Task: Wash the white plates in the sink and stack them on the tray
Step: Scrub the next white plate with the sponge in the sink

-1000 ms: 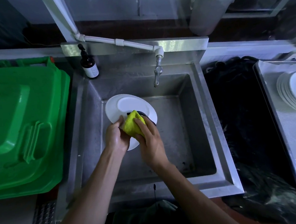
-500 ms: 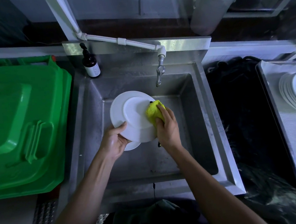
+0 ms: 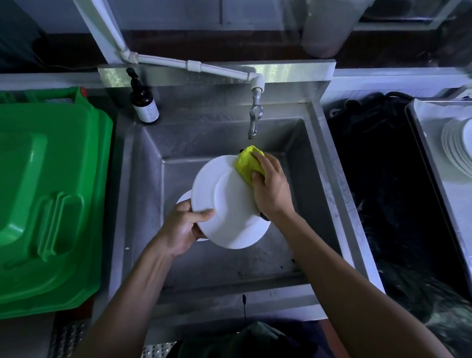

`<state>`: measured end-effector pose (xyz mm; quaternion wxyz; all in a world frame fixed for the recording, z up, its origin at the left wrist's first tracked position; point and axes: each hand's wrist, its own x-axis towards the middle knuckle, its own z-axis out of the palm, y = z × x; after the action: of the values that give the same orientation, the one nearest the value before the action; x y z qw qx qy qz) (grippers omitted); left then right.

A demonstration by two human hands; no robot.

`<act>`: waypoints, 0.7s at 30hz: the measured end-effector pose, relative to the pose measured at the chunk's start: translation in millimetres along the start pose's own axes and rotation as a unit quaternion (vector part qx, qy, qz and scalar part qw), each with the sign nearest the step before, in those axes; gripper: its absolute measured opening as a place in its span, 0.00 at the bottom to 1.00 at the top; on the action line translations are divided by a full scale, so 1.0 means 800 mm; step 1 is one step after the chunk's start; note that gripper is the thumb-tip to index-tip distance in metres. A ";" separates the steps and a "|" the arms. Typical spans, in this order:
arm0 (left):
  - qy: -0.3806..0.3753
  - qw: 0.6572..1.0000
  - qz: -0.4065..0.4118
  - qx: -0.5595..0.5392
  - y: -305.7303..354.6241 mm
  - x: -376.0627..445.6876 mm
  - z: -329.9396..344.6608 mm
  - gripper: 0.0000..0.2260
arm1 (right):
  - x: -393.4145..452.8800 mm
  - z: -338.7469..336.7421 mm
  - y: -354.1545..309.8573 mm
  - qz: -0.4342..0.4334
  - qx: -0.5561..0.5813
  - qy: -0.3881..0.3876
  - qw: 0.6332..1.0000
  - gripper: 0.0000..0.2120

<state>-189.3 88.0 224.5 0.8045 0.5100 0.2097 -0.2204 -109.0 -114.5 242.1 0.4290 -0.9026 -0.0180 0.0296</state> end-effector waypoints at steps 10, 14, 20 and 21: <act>0.002 0.999 -0.007 0.043 0.006 -0.002 0.010 0.12 | -0.018 0.015 -0.040 -0.117 -0.054 -0.021 0.991 0.27; 0.032 0.998 0.001 0.055 0.006 -0.003 0.011 0.13 | -0.032 0.027 -0.055 -0.163 -0.058 -0.028 0.985 0.27; 0.063 0.997 0.005 0.052 0.002 -0.003 0.006 0.13 | -0.045 0.039 -0.056 -0.177 -0.045 -0.037 0.983 0.26; 0.066 0.997 0.008 0.050 0.001 -0.002 0.006 0.13 | -0.046 0.041 -0.055 -0.179 -0.046 -0.042 0.982 0.26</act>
<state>-189.5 84.5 227.8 0.7641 0.5647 0.2475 -0.1899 -148.1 -64.0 256.9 0.3846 -0.9013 -0.1991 -0.0104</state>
